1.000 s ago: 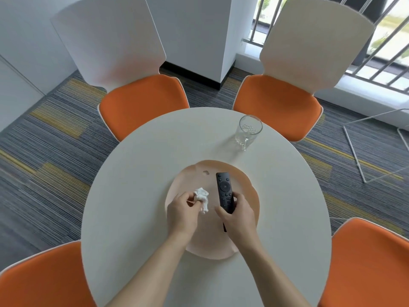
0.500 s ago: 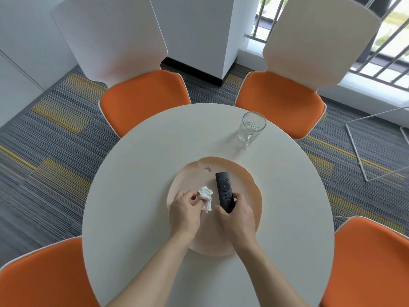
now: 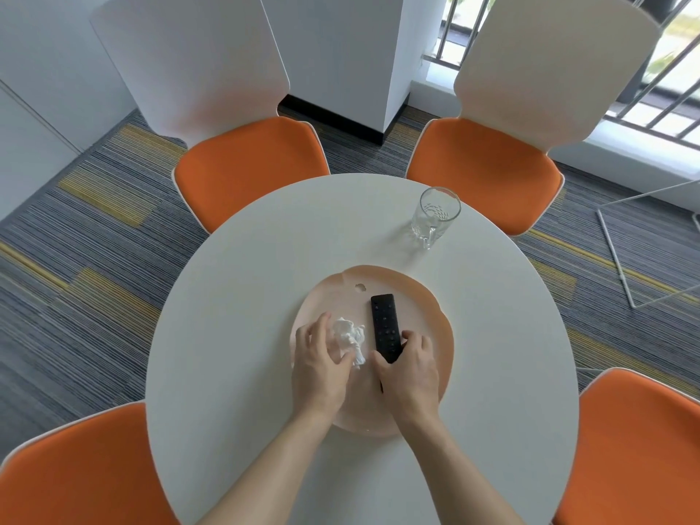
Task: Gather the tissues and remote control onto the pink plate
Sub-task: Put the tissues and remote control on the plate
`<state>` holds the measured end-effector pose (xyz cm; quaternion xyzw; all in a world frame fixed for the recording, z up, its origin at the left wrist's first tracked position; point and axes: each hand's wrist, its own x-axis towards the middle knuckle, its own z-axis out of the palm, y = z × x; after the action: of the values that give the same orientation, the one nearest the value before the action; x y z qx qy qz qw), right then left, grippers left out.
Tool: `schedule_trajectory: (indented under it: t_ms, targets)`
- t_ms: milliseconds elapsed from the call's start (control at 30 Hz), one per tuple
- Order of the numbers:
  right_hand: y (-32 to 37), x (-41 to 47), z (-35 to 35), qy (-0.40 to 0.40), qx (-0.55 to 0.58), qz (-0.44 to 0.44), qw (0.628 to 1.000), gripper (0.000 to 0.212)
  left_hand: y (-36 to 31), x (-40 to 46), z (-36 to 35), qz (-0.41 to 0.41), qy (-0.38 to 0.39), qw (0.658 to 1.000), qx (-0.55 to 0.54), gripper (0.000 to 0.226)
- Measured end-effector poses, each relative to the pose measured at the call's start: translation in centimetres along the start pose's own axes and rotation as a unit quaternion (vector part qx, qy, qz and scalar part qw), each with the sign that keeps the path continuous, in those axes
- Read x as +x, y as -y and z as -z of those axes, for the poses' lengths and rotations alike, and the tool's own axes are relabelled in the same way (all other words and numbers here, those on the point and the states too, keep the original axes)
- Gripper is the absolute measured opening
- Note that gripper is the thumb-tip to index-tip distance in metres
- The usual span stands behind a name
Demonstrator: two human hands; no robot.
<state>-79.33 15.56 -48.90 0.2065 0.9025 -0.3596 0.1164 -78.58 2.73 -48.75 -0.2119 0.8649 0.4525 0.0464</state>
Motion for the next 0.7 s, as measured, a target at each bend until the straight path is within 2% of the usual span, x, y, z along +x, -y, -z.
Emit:
schedule_trajectory:
  t_ms: [200,400,533,700]
  targets:
    - [0.1,-0.1,0.6,-0.007,-0.014,0.008,1.0,0.039,0.3,-0.3,0.2,-0.05,0.003,0.998,0.044,0.057]
    - [-0.8,-0.4,1.2,-0.004,-0.012,0.015,1.0,0.065,0.1,0.0,-0.6,-0.092,0.031,0.988,0.123,0.043]
    - [-0.8,-0.5,1.1,0.004,-0.023,0.02,1.0,0.057,0.2,0.1,-1.0,-0.141,0.004,0.976,0.165,0.033]
    - [-0.9,-0.8,0.8,0.003,-0.029,0.022,0.999,0.049,0.5,0.3,-0.9,-0.136,-0.008,0.975,0.177,0.032]
